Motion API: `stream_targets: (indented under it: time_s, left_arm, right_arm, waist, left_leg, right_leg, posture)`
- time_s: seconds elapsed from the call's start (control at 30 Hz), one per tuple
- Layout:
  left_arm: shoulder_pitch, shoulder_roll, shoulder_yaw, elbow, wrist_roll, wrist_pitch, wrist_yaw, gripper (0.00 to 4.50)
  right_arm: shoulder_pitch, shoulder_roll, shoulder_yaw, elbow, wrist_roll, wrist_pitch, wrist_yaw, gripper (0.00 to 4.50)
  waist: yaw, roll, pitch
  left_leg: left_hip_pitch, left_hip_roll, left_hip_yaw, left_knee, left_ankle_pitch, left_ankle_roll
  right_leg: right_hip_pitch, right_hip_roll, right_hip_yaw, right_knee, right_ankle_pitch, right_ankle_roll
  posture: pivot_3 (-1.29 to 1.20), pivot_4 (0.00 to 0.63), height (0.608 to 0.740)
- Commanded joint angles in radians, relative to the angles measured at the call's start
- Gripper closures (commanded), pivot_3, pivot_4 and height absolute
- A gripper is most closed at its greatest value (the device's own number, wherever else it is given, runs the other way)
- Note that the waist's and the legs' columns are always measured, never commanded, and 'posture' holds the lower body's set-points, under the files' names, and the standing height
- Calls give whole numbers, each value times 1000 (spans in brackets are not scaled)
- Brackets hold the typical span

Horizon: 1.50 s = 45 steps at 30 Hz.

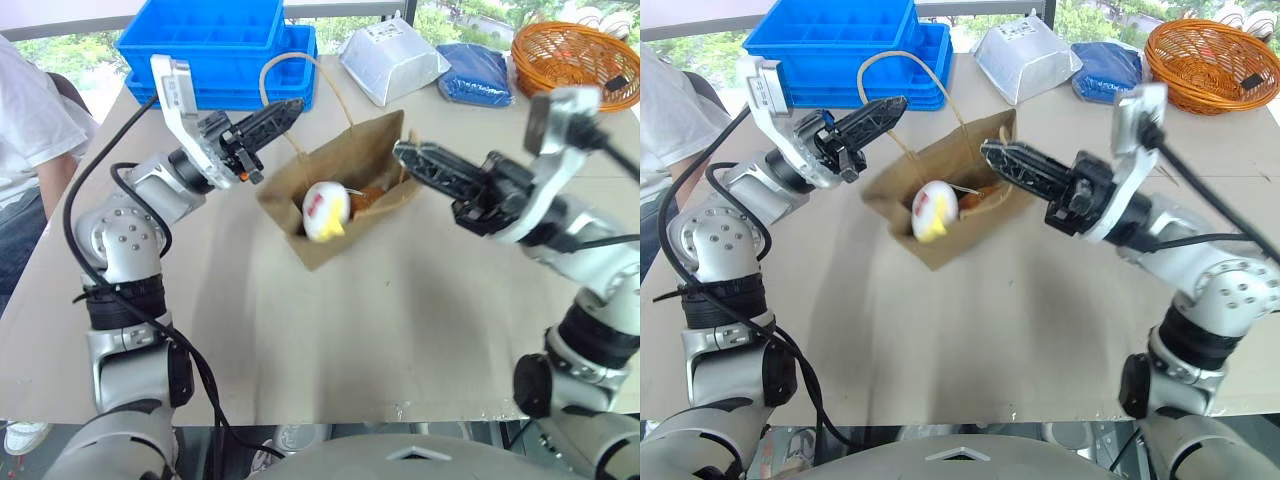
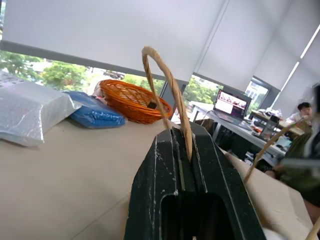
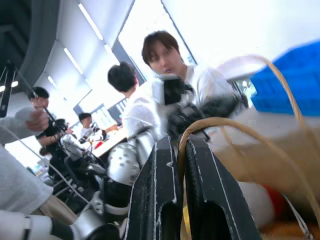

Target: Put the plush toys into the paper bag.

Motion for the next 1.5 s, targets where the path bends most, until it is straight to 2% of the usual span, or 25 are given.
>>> stream_targets:
  time_s: [0.03,0.17,0.3,0.33,0.4,0.47,0.53,0.67,0.77,0.8,0.87,0.93,1.0,1.07,1.1,1.13,1.17,1.33,1.5]
  left_arm:
    - [-32,-1,-67,19,84,-56,-59,4500]
    - [-86,-43,-99,37,101,-64,-82,4500]
    - [-149,-46,-111,115,141,-82,-128,4500]
    - [-151,-39,-137,127,175,-103,-156,4500]
    - [-146,-18,-193,119,239,-172,-249,4500]
    - [-195,-18,-200,164,259,-187,-281,4500]
    - [-232,-22,-213,231,294,-209,-299,4500]
    - [-205,-39,-280,279,406,-320,-342,4500]
    - [-218,-54,-264,299,399,-289,-350,4500]
    - [-212,-44,-248,287,375,-266,-373,4500]
    - [-190,-16,-227,253,348,-233,-407,3764]
    - [-162,13,-212,219,326,-195,-429,3012]
    - [-121,40,-184,170,301,-155,-420,2235]
    - [-70,73,-164,120,286,-131,-425,1142]
    - [-46,85,-145,100,270,-111,-419,799]
    - [-26,97,-128,82,253,-93,-418,271]
    - [2,116,-113,57,232,-72,-430,40]
    - [145,208,-88,-88,165,-12,-496,40]
    - [216,201,-99,-146,174,-41,-481,40]
  right_arm:
    - [-38,-108,52,-38,169,-121,-143,4432]
    - [-21,-216,76,-50,222,-214,-215,4432]
    - [-24,-305,122,-91,258,-271,-252,4432]
    - [11,-325,134,-103,222,-265,-243,4432]
    - [29,-329,145,-116,242,-312,-256,4432]
    - [-1,-356,152,-127,271,-345,-265,4432]
    - [36,-399,177,-134,208,-311,-243,4432]
    - [149,-429,249,-147,-8,-294,-156,4432]
    - [164,-445,256,-145,-132,-313,-107,4432]
    - [182,-464,247,-155,-172,-314,-60,4200]
    - [211,-496,227,-178,-226,-317,-5,3608]
    - [233,-531,210,-197,-281,-322,26,2672]
    - [272,-564,157,-223,-257,-325,66,1888]
    - [313,-607,101,-243,-223,-318,107,1812]
    - [336,-631,71,-249,-213,-310,126,1812]
    - [357,-655,48,-253,-211,-303,141,1812]
    - [384,-684,21,-260,-216,-292,160,1812]
    - [480,-771,-92,-281,-239,-279,239,1812]
    - [483,-786,-105,-256,-231,-293,253,1812]
  waist:
    - [0,0,0]
    - [5,-1,0]
    - [0,-1,0]
    - [-1,-1,0]
    - [0,-1,0]
    - [0,-1,0]
    - [6,-1,0]
    - [7,-3,-1]
    - [5,-4,0]
    - [4,-4,0]
    - [5,-4,0]
    - [2,-4,0]
    - [2,-4,0]
    - [5,-4,0]
    - [5,-4,0]
    - [6,-4,0]
    - [7,-4,0]
    - [7,-4,0]
    - [11,-4,0]
  left_leg:
    - [0,0,0,0,0,0]
    - [-1,1,0,0,-2,4]
    - [-1,1,1,1,-2,4]
    - [-1,1,2,1,-2,4]
    - [-1,2,1,0,-2,5]
    - [-1,2,3,1,-2,5]
    - [-2,2,3,2,-2,5]
    - [0,2,2,1,-4,8]
    - [-4,2,4,3,-4,8]
    - [-4,2,4,3,-4,8]
    - [-4,2,4,3,-4,8]
    - [-4,3,3,2,-4,8]
    - [-3,3,3,2,-4,8]
    - [-3,4,3,2,-4,8]
    - [-3,4,3,2,-4,8]
    - [-3,4,3,2,-4,8]
    - [-3,4,3,2,-4,8]
    - [-3,4,3,2,-4,8]
    - [-2,5,4,2,-4,7]
  right_leg:
    - [0,0,0,0,0,0]
    - [0,0,1,0,0,0]
    - [-1,0,2,0,0,0]
    - [-1,1,2,0,0,0]
    - [0,1,1,0,0,0]
    - [-1,1,2,0,0,0]
    - [-1,1,3,0,0,0]
    - [2,1,1,-2,0,0]
    - [-2,0,3,-1,0,1]
    - [-2,0,3,-1,0,1]
    - [-2,0,3,-1,0,1]
    - [-2,1,2,-1,0,1]
    - [-2,1,2,-1,0,1]
    - [-2,1,1,-1,0,1]
    - [-2,1,1,-1,0,1]
    - [-2,1,2,-1,0,1]
    - [-2,0,2,-1,0,1]
    - [-2,0,2,-1,-1,1]
    - [0,0,2,-2,-1,1]
  posture:
    - [0,150,740]
    - [0,150,740]
    - [0,150,740]
    - [0,150,740]
    - [0,150,740]
    - [0,150,740]
    - [0,150,740]
    - [0,150,740]
    - [0,150,740]
    - [0,150,740]
    - [0,150,740]
    - [0,150,740]
    - [0,150,740]
    - [0,150,740]
    - [0,150,740]
    - [0,150,740]
    - [0,150,740]
    - [0,150,740]
    - [0,150,740]
